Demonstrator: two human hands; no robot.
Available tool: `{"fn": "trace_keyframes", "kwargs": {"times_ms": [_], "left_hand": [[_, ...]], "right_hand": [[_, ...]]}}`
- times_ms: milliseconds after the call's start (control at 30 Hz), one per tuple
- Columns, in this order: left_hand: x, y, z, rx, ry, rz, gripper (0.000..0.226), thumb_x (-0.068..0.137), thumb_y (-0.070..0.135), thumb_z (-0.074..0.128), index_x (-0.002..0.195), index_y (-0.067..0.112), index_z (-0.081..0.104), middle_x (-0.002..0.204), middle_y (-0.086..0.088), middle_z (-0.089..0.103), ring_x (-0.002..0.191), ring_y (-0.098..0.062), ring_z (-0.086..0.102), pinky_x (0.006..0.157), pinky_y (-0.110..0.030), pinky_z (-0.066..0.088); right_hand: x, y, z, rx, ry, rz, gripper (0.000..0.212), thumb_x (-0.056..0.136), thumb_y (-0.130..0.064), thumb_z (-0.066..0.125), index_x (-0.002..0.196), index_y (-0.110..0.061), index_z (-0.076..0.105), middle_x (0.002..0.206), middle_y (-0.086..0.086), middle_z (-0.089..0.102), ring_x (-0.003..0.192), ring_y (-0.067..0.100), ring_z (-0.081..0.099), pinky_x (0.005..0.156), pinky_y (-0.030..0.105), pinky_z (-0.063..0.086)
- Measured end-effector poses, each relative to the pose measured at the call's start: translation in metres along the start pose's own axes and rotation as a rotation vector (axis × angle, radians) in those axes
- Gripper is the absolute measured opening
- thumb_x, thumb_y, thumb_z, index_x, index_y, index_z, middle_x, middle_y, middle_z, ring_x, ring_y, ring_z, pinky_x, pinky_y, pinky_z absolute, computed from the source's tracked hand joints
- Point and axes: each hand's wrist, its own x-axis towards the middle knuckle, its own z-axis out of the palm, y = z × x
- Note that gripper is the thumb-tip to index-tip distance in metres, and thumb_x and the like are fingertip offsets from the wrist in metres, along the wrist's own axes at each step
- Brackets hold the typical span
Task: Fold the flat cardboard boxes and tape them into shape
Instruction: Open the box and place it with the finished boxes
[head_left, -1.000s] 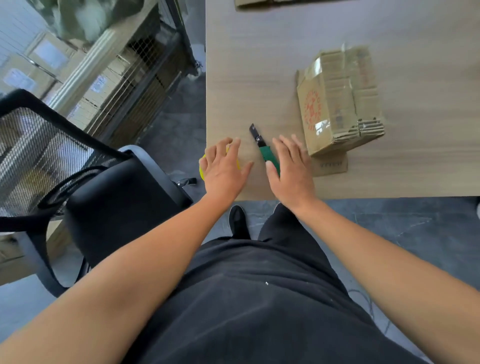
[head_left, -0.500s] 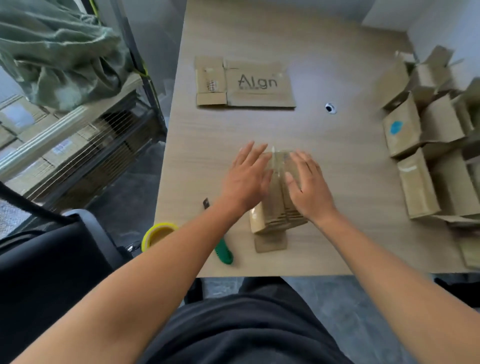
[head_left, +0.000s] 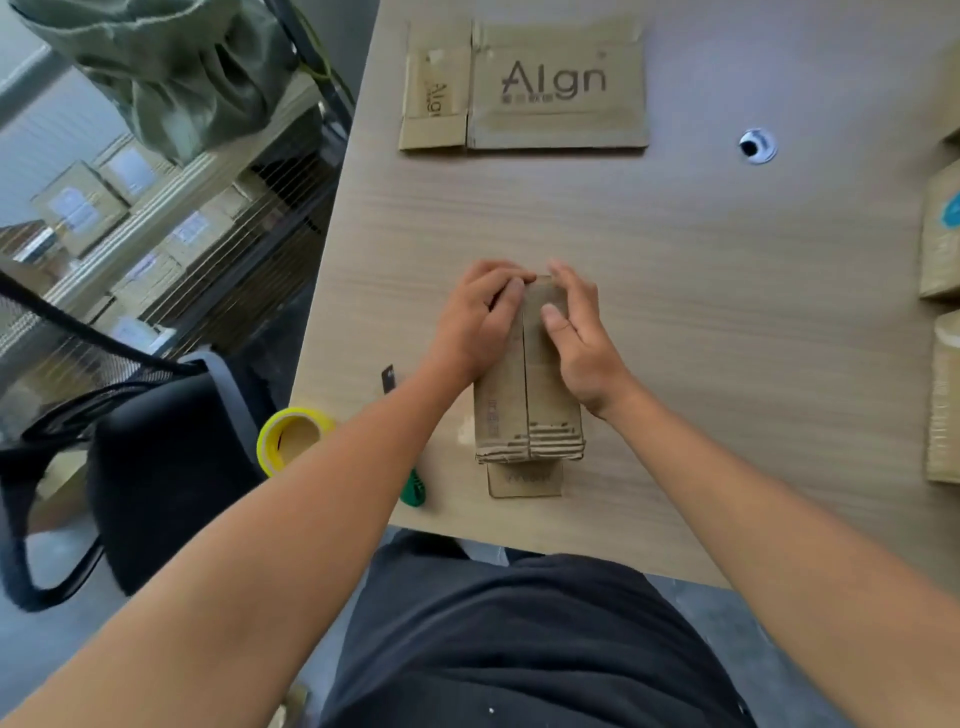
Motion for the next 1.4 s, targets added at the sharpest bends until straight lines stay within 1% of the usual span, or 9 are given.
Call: {"fn": "trace_keyframes", "kwargs": {"times_ms": [200,333,433,500,667,900,1100,1267,1400], "left_hand": [[-0.003,-0.002,0.007,-0.625,0.034,-0.474,0.031,0.099,0.043,0.051,0.104,0.016,0.066,0.104,-0.009,0.070,0.087,-0.020,0.067,0.078,-0.042,0.058],[-0.006,0.015,-0.006,-0.319,0.104,-0.496,0.055,0.107,0.051,0.027,0.139,0.016,0.055,0.135,-0.001,0.058,0.121,-0.013,0.056,0.106,-0.036,0.043],[-0.049,0.023,-0.018,-0.226,0.360,-0.338,0.051,0.106,0.045,0.032,0.146,0.017,0.047,0.141,0.009,0.051,0.123,0.015,0.044,0.107,-0.008,0.029],[-0.091,0.028,-0.004,-0.169,0.294,-0.251,0.053,0.106,0.043,0.034,0.154,0.020,0.036,0.156,0.006,0.039,0.134,0.018,0.033,0.106,-0.001,0.024],[-0.128,0.025,0.036,-0.373,0.207,-0.353,0.058,0.109,0.029,0.036,0.161,0.020,0.014,0.168,0.006,0.017,0.152,-0.004,0.018,0.126,-0.035,0.018],[-0.113,-0.005,0.046,-0.840,0.164,-0.622,0.063,0.102,0.062,0.036,0.151,0.024,0.044,0.147,-0.004,0.056,0.136,-0.025,0.053,0.115,-0.053,0.039],[-0.113,-0.001,0.056,-0.956,0.285,-0.705,0.059,0.103,0.061,0.034,0.124,0.016,0.067,0.121,-0.013,0.072,0.113,-0.030,0.069,0.084,-0.039,0.059],[-0.106,0.004,0.053,-0.505,0.228,-0.653,0.052,0.108,0.036,0.032,0.157,0.022,0.026,0.155,-0.006,0.043,0.136,-0.021,0.046,0.117,-0.043,0.036],[-0.077,0.022,0.022,0.335,0.303,0.022,0.055,0.098,0.004,0.043,0.153,0.010,0.036,0.156,-0.014,0.034,0.145,-0.027,0.031,0.118,-0.029,0.024]], "right_hand": [[0.006,0.014,0.003,0.483,-0.048,0.261,0.052,0.112,-0.028,0.031,0.161,-0.026,0.016,0.150,-0.020,0.036,0.129,-0.007,0.049,0.117,0.029,0.037],[-0.003,0.006,-0.012,0.412,0.005,0.280,0.050,0.112,-0.032,0.024,0.160,-0.016,0.021,0.165,0.004,0.028,0.150,0.014,0.030,0.126,0.039,0.022],[-0.044,0.008,-0.028,0.145,0.158,0.147,0.057,0.107,-0.040,0.030,0.156,-0.011,0.031,0.162,-0.001,0.031,0.147,0.000,0.027,0.119,0.013,0.017],[-0.080,0.011,-0.021,0.093,0.145,0.100,0.066,0.103,-0.052,0.030,0.159,-0.018,0.025,0.163,-0.009,0.027,0.146,-0.009,0.022,0.113,0.004,0.017],[-0.104,0.018,0.020,0.320,-0.017,0.167,0.069,0.104,-0.042,0.040,0.163,-0.026,0.007,0.162,-0.026,0.022,0.149,-0.006,0.021,0.125,0.030,0.020],[-0.074,0.048,0.016,0.641,-0.168,0.227,0.066,0.105,-0.050,0.023,0.163,-0.022,0.011,0.169,0.002,0.019,0.155,0.018,0.020,0.127,0.051,0.014],[-0.083,0.041,0.027,0.150,0.274,0.014,0.062,0.102,-0.047,0.032,0.148,-0.007,0.044,0.140,0.000,0.054,0.130,0.007,0.048,0.110,0.022,0.038],[-0.092,0.040,0.007,-0.145,0.645,-0.165,0.046,0.104,-0.027,0.040,0.131,0.008,0.053,0.121,0.022,0.056,0.113,0.028,0.055,0.098,0.044,0.049],[-0.123,0.022,0.010,0.032,0.754,0.093,0.065,0.100,-0.042,0.039,0.141,0.007,0.041,0.137,0.021,0.045,0.130,0.028,0.044,0.112,0.045,0.037]]}}
